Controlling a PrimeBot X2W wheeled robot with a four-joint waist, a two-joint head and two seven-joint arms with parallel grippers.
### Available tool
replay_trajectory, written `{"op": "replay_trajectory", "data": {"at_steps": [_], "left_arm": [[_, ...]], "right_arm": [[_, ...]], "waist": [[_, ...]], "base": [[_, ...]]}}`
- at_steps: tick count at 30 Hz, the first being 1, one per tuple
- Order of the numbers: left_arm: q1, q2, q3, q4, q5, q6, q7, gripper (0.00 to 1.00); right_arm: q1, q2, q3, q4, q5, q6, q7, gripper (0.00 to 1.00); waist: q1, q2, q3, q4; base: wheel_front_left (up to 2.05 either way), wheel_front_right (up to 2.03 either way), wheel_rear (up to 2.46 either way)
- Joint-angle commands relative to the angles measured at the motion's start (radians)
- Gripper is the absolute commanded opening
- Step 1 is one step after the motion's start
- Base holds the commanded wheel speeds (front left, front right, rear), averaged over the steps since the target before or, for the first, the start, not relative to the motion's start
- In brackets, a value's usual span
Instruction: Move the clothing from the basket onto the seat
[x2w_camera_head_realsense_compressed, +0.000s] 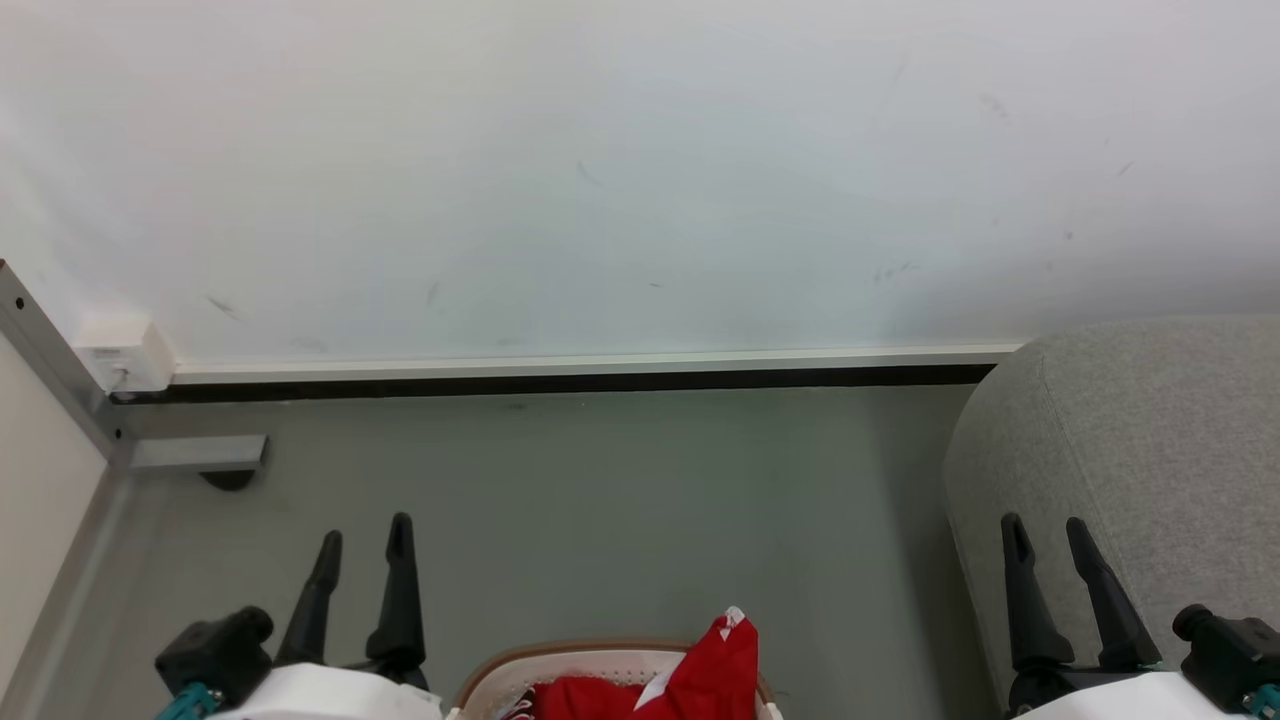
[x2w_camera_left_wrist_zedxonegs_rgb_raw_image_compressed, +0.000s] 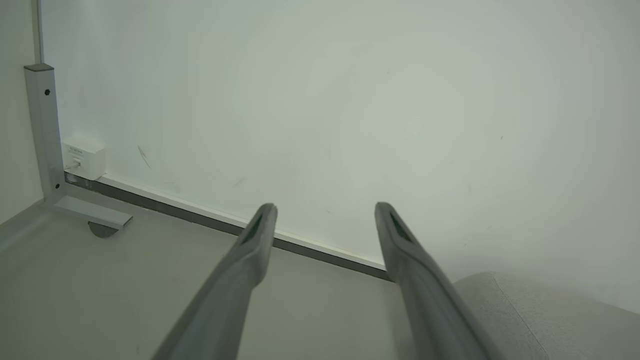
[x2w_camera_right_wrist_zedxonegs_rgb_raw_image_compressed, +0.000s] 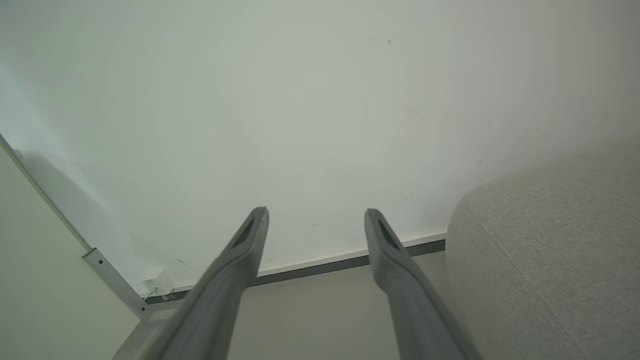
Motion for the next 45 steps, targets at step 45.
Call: {"op": "replay_trajectory", "data": {"at_steps": [45], "left_arm": [[0.017, 0.002, -0.04, -0.038, 0.382, 0.028, -0.099, 1.0]], "right_arm": [[0.007, -0.007, 0.057, -0.016, -0.313, -0.002, -0.099, 1.0]], "waist": [[0.0, -0.0001, -0.013, -0.013]], "base": [[0.0, 0.0, 0.0]]}}
